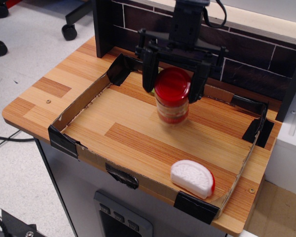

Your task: Upright basil bottle

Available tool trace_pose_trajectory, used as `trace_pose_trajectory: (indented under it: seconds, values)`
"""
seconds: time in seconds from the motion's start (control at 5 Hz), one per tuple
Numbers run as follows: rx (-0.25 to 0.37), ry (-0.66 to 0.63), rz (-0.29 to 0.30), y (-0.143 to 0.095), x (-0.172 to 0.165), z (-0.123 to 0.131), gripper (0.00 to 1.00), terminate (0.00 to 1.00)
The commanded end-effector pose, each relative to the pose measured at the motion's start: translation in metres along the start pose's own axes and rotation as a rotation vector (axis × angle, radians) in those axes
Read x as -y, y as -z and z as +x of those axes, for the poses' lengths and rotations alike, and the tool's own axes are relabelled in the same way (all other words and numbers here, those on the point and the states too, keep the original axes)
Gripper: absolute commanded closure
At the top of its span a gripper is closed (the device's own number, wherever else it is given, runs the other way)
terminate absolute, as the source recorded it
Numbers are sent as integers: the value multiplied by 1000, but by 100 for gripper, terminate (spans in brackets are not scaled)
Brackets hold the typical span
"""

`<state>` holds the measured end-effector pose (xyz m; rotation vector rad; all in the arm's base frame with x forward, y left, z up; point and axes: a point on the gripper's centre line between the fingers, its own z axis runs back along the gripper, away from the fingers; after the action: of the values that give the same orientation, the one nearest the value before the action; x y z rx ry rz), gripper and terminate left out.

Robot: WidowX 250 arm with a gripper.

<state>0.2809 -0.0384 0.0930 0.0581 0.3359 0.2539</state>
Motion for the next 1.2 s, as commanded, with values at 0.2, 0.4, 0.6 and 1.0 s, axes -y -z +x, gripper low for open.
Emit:
trace_pose_trajectory:
  seconds: [0.2,0.4,0.6,1.0]
  values:
    - [-41,-23,11,0,-2,-1,0,0]
    - [16,-12,4,-11,-3,3,0,0]
    - [105,-24,-18,-34,-4,3,0,0]
    - [324,-17,-44,-80,-15,-13,0,0]
